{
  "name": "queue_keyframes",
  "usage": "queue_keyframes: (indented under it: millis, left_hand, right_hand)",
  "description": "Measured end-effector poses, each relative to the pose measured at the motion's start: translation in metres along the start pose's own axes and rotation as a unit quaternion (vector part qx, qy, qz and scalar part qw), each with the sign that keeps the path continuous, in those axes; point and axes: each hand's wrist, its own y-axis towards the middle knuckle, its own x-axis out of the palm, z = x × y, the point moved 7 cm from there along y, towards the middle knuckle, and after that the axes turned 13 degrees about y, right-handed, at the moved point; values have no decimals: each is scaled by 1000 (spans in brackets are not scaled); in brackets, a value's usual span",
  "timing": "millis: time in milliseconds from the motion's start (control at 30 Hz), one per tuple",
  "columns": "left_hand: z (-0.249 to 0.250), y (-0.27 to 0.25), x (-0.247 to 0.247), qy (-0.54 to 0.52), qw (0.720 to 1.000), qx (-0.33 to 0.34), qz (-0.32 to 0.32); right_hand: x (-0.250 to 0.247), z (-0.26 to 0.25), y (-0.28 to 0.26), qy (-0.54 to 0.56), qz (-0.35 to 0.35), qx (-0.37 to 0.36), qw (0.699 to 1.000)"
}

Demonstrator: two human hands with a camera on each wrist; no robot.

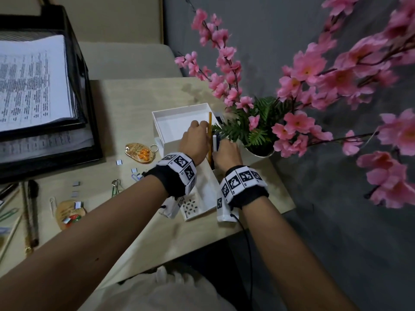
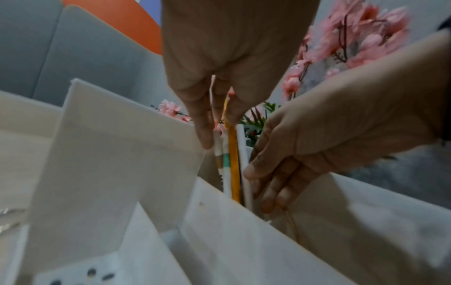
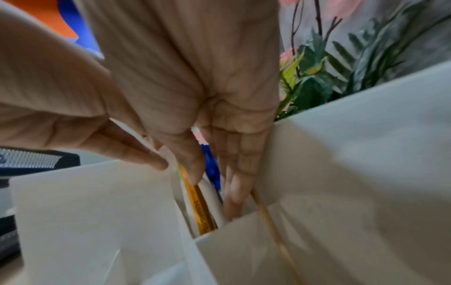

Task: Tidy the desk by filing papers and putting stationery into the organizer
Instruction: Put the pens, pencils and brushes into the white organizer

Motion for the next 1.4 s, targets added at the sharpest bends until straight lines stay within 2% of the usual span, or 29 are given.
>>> queue_keyframes:
  millis: [67,167,233,300,400,500,667,733,833,1000,1167,1233,1333,1400]
  left_hand:
    - [-1,-4,-2,-44,999,13,3]
    - [-20,-15,-16,-106,994,-5,32]
    - [-44,-22,-30,-130,990,-20,52]
    - [-79,-31,-44,-149,986,-54,56]
    - [-145,-55,-57,-179,976,-117,40]
    - [-217,-95,-72,-189,961,-197,31]
    - [-325,-171,-104,-167,929,-325,65]
    - [-354,-198,-115,-168,913,-364,76]
    - [-385,-227,-125,-163,902,-394,67]
    - [-410,-245,-133,-204,889,-408,45]
    - [-411,-247,-132,-240,887,-393,24]
    - [-407,-244,-126,-279,883,-377,-7]
    - [-387,-237,-114,-357,861,-348,-101]
    - [-373,-230,-110,-399,852,-313,-130]
  right_hand:
    - [-2,0,-4,30,7,12,999]
    - [-9,-9,-14,71,52,7,996]
    - [-9,-26,-22,85,90,-27,992]
    - [4,-50,-29,92,96,-76,988]
    - [47,-91,-42,101,32,-144,984]
    - [108,-131,-62,83,-65,-199,974]
    - [216,-170,-108,18,-236,-239,942]
    - [246,-178,-125,-28,-276,-249,928]
    - [277,-190,-146,-83,-296,-258,916]
    - [309,-203,-165,-132,-274,-220,927]
    - [307,-195,-160,-100,-251,-134,953]
    - [301,-192,-159,-79,-243,-124,959]
    - [293,-205,-169,-18,-236,-184,954]
    - [293,-221,-180,16,-259,-238,936]
